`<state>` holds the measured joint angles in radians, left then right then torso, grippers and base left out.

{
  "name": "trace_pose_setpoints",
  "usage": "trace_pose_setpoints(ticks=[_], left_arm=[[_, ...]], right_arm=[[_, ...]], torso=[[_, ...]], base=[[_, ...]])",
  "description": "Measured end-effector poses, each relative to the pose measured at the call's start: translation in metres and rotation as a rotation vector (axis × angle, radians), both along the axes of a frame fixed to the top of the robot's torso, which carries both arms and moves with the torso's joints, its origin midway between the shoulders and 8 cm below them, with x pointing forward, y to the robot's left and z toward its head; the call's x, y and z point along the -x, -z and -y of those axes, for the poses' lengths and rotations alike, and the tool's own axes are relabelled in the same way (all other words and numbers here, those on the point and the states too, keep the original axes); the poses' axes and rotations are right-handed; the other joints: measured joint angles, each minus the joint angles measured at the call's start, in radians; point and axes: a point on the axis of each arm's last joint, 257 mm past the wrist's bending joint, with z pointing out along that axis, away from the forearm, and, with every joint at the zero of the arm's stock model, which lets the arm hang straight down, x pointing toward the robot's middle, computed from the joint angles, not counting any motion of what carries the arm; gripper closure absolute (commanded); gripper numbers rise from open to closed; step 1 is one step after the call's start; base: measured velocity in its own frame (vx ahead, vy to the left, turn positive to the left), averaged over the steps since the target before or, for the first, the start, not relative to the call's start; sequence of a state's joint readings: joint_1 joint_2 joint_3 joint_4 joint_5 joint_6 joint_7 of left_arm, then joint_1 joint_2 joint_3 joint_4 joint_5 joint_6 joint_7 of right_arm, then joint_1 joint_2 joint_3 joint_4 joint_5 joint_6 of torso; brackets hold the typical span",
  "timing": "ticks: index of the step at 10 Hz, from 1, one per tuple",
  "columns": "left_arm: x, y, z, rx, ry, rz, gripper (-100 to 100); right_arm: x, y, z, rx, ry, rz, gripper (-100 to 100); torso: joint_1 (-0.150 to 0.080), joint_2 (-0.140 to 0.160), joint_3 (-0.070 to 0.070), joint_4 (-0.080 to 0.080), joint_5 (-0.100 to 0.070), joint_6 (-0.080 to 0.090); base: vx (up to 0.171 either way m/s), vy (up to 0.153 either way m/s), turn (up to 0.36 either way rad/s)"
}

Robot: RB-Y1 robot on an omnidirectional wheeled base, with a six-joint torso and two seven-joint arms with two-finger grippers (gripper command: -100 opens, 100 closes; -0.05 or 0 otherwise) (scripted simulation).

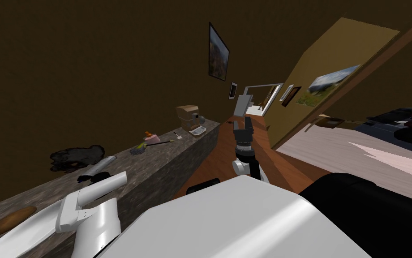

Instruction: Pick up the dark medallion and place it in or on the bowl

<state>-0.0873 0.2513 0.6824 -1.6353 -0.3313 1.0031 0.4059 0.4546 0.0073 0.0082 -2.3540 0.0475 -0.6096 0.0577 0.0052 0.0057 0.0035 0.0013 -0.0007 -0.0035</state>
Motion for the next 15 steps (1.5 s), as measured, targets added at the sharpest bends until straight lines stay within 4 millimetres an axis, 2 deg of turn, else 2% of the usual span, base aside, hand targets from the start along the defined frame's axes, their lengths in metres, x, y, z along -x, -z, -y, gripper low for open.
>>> trace_pose_setpoints(ticks=[3, 4, 5, 7, 8, 12, 13, 14, 15], left_arm=[[-0.001, 0.013, -0.004, -0.002, 0.049, -0.092, -100], [-0.001, 0.014, -0.004, -0.002, 0.052, -0.098, 0], [-0.001, 0.014, -0.004, -0.002, 0.051, -0.097, -100], [0.0, 0.023, -0.004, -0.002, 0.059, -0.104, -100], [-0.001, 0.023, -0.004, -0.003, 0.06, -0.103, 100], [-0.001, 0.023, -0.005, -0.003, 0.06, -0.102, 100], [-0.001, 0.023, -0.004, -0.003, 0.06, -0.102, 0], [-0.001, 0.023, -0.004, -0.003, 0.06, -0.102, 100], [-0.001, 0.019, -0.005, -0.004, 0.056, -0.098, 100]], right_arm=[[0.0, 0.0, 0.0, 0.0, 0.0, 0.0, 0], [0.0, 0.0, 0.0, 0.0, 0.0, 0.0, 0], [0.0, 0.0, 0.0, 0.0, 0.0, 0.0, 0], [0.0, 0.0, 0.0, 0.0, 0.0, 0.0, 0], [0.0, 0.0, 0.0, 0.0, 0.0, 0.0, 0], [0.0, 0.0, 0.0, 0.0, 0.0, 0.0, 0], [0.0, 0.0, 0.0, 0.0, 0.0, 0.0, 0], [0.0, 0.0, 0.0, 0.0, 0.0, 0.0, 0], [0.0, 0.0, 0.0, 0.0, 0.0, 0.0, 0]], torso=[[0.0, 0.0, 0.0, 0.0, 0.0, 0.0], [-0.001, -0.001, -0.001, 0.0, 0.0, 0.0], [-0.002, -0.002, -0.001, 0.0, -0.001, 0.0], [0.001, -0.007, -0.004, -0.002, 0.0, 0.0], [0.0, -0.006, -0.003, -0.001, 0.0, 0.0], [-0.003, -0.003, -0.002, -0.001, -0.001, 0.0], [-0.003, -0.003, -0.002, -0.001, -0.001, 0.0], [-0.003, -0.003, -0.002, -0.001, -0.001, 0.0], [-0.006, 0.0, 0.0, 0.0, -0.001, 0.001]], base=[[-0.03, 0.026, 0.029], [0.0, 0.0, 0.0], [0.05, 0.038, 0.045], [0.059, 0.047, 0.02], [0.005, 0.005, 0.0], [0.0, 0.0, 0.0], [0.0, 0.0, 0.0], [-0.061, -0.04, -0.058], [-0.038, -0.025, -0.017]])
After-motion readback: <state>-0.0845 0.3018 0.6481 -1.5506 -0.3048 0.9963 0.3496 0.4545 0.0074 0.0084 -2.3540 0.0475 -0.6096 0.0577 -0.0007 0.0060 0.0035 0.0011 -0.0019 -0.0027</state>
